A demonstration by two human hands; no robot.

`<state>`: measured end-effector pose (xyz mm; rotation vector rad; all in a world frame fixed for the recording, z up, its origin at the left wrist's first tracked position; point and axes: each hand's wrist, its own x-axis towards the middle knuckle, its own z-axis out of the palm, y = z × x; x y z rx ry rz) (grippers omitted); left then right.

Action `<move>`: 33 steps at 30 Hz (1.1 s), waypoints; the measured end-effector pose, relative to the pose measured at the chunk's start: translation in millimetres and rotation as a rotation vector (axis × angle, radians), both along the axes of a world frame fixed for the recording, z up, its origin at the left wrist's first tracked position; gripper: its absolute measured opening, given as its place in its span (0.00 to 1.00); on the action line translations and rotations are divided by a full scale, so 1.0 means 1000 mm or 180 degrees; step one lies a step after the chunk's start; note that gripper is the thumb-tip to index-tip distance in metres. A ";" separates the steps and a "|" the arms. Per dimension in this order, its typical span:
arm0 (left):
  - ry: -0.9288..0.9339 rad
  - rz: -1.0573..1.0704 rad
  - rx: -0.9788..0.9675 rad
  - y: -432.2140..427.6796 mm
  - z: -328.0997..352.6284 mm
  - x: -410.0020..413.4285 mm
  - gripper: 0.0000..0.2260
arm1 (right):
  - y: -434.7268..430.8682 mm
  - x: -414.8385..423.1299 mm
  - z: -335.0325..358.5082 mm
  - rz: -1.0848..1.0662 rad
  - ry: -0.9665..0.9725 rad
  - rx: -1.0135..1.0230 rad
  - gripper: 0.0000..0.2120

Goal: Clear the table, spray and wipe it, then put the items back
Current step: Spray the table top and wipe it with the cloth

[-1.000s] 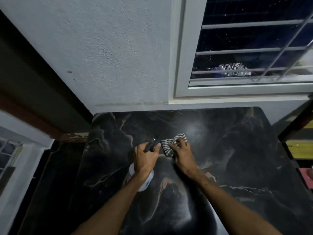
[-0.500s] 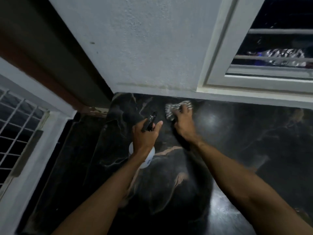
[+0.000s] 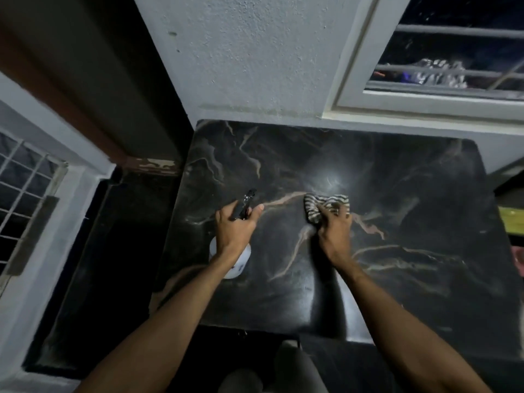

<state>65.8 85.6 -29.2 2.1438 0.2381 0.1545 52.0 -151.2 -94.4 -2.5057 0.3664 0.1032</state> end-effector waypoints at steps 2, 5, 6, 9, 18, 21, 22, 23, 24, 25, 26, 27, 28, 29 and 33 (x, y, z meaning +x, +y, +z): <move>-0.0070 -0.0154 0.0026 0.004 0.005 -0.027 0.18 | 0.023 -0.041 0.005 0.0183 0.0044 -0.0051 0.32; 0.0118 -0.0255 -0.0103 0.010 0.004 -0.071 0.19 | 0.058 -0.112 -0.001 0.1292 0.0098 -0.0108 0.33; 0.0218 -0.0256 -0.0143 0.010 0.003 -0.084 0.19 | 0.054 -0.127 -0.003 0.1283 0.0084 -0.0135 0.33; 0.0351 -0.0245 -0.0205 0.015 -0.001 -0.121 0.18 | 0.018 -0.156 -0.001 -0.0106 0.0085 -0.0135 0.32; 0.0107 -0.0296 0.0142 0.038 -0.011 -0.190 0.13 | 0.122 -0.226 0.003 0.1004 0.0137 -0.0004 0.36; 0.0223 -0.0299 0.0103 0.038 -0.013 -0.203 0.20 | 0.067 -0.227 0.008 -0.0062 0.0182 0.0079 0.36; 0.0290 -0.0311 0.0058 0.036 -0.015 -0.206 0.21 | 0.049 -0.228 0.009 -0.0566 0.0192 0.0089 0.35; 0.0332 -0.0334 -0.0008 0.032 -0.018 -0.210 0.21 | 0.039 -0.231 0.009 -0.0853 0.0225 0.0085 0.34; 0.0386 -0.0375 -0.0083 0.024 -0.019 -0.213 0.21 | 0.034 -0.234 0.012 -0.0842 0.0257 0.0065 0.34; 0.0422 -0.0397 -0.0134 0.018 -0.019 -0.216 0.20 | 0.041 -0.238 0.014 -0.0514 0.0251 0.0057 0.33; 0.0424 -0.0445 -0.0159 0.008 -0.018 -0.219 0.20 | 0.045 -0.245 0.013 -0.0051 0.0233 0.0054 0.32; 0.0390 -0.0523 -0.0165 -0.005 -0.017 -0.222 0.20 | 0.045 -0.254 0.013 0.0386 0.0237 0.0041 0.30; 0.0353 -0.0616 -0.0164 -0.019 -0.016 -0.224 0.19 | 0.039 -0.263 0.011 0.0692 0.0240 0.0000 0.30; 0.0346 -0.0694 -0.0170 -0.036 -0.015 -0.226 0.19 | 0.027 -0.268 0.009 0.0837 0.0232 -0.0061 0.30; 0.0402 -0.0858 -0.0192 -0.085 -0.018 -0.227 0.19 | -0.034 -0.253 0.004 0.0421 0.0116 -0.0179 0.33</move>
